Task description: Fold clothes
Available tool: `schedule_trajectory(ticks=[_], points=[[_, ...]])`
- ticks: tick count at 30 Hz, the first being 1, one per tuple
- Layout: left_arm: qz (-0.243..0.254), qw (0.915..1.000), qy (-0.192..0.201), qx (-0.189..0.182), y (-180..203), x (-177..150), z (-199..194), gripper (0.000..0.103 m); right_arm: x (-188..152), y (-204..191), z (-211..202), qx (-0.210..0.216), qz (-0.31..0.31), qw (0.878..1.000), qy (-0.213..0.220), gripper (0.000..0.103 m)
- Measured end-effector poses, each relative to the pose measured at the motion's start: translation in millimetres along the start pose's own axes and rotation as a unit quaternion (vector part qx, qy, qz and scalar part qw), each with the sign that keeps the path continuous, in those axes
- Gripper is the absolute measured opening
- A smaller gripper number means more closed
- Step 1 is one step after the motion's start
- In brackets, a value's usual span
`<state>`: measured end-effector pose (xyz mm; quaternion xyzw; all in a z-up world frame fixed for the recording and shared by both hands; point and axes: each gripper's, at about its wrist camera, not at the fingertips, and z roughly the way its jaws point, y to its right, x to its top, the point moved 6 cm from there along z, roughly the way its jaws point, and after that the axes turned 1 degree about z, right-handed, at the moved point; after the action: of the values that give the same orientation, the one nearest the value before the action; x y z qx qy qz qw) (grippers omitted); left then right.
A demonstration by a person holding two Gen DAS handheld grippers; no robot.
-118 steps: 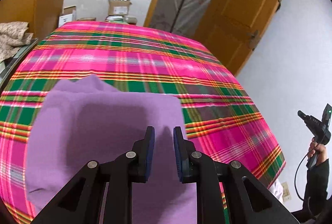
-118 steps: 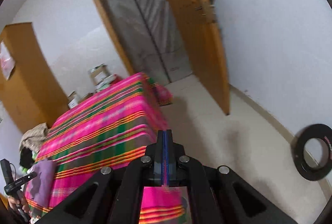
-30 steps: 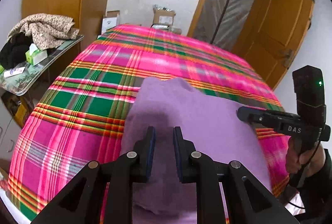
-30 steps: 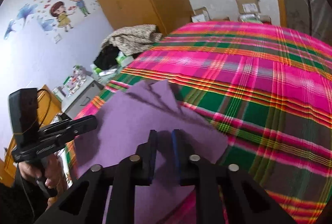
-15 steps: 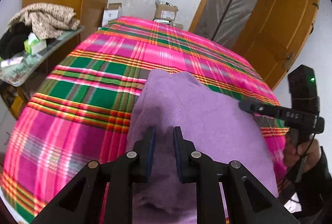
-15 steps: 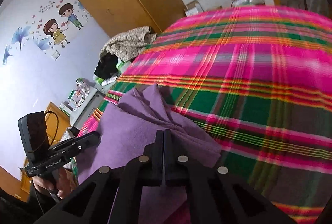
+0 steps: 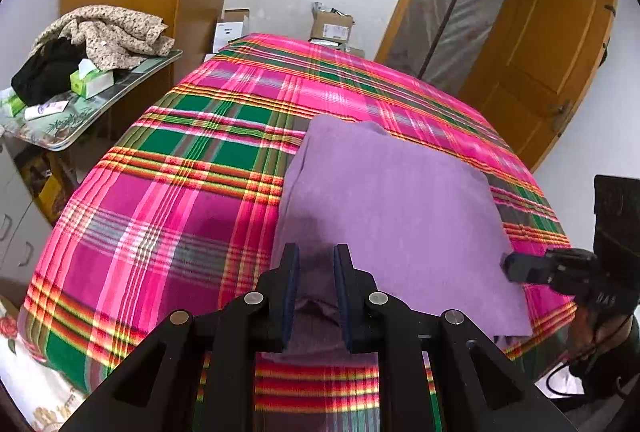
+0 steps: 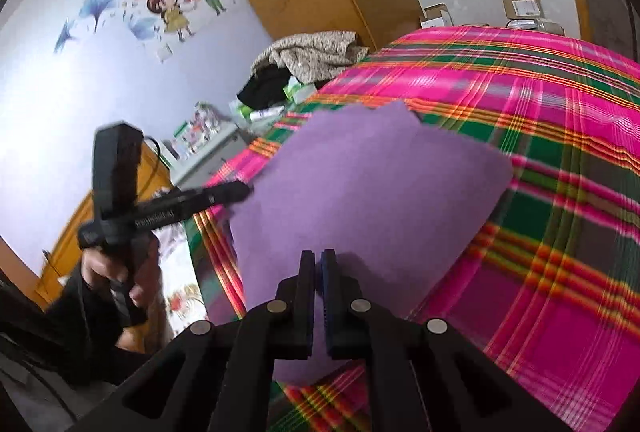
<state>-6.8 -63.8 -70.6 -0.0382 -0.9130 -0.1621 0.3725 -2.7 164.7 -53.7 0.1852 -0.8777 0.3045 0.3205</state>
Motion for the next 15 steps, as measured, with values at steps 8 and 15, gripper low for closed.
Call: schedule_trajectory(ticks=[8,15], points=[[-0.003,0.9999,0.015,-0.006,-5.6,-14.3,0.4,0.019,-23.6,-14.7,5.9,-0.016,-0.038,0.999,-0.002,0.005],[0.011,0.9998,0.012,0.007,0.0,-6.6,-6.9,0.021,-12.2,-19.0,-2.5,-0.033,-0.038,0.999,0.009,0.007]])
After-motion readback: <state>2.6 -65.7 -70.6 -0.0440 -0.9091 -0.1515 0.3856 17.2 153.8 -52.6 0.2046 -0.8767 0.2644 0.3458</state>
